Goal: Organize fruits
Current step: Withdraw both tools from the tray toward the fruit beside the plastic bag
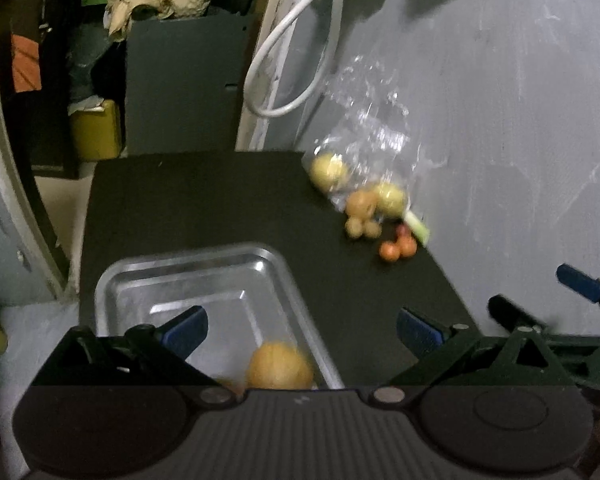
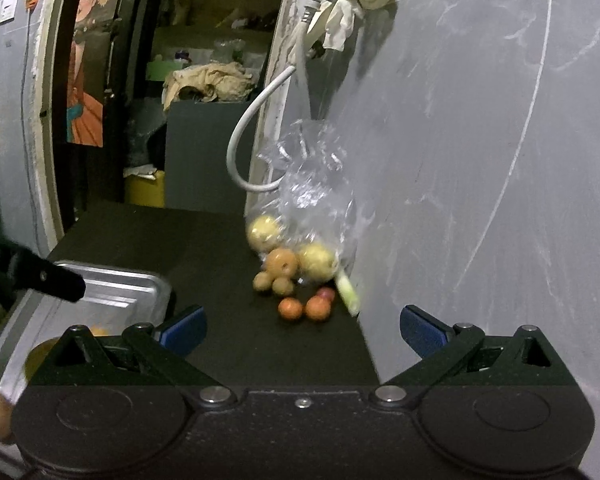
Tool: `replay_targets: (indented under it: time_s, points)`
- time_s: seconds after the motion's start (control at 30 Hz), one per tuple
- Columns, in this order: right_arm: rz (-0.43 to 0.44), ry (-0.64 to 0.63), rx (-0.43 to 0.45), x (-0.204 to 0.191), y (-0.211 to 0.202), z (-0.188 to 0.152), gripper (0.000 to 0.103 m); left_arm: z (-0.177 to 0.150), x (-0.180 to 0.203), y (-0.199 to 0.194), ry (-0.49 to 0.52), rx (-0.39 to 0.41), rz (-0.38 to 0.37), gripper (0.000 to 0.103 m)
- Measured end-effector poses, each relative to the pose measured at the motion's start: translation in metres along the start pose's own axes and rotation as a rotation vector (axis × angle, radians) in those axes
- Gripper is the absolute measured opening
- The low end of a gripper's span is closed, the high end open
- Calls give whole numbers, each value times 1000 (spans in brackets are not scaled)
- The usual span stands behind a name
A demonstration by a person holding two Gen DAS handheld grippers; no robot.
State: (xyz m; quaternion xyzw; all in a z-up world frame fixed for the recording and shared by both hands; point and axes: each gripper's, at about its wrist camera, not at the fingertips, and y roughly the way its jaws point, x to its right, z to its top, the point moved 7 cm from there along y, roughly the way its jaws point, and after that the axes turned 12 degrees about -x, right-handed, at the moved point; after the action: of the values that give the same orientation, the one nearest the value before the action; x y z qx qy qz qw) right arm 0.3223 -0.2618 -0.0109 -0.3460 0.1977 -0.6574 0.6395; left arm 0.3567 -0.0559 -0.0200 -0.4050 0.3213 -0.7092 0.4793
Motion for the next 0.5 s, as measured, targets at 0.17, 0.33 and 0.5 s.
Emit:
replay_targets:
  time_s: [0.17, 0.33, 0.5]
  points:
    - [-15, -23, -6, 6, 32, 11, 102, 33, 16, 25, 53, -3, 20, 103]
    - [-1, -24, -21, 7, 60, 17, 102, 61, 25, 56, 64, -22, 33, 102]
    - [24, -14, -60, 7, 92, 10, 102, 78, 30, 83, 53, -51, 33, 102]
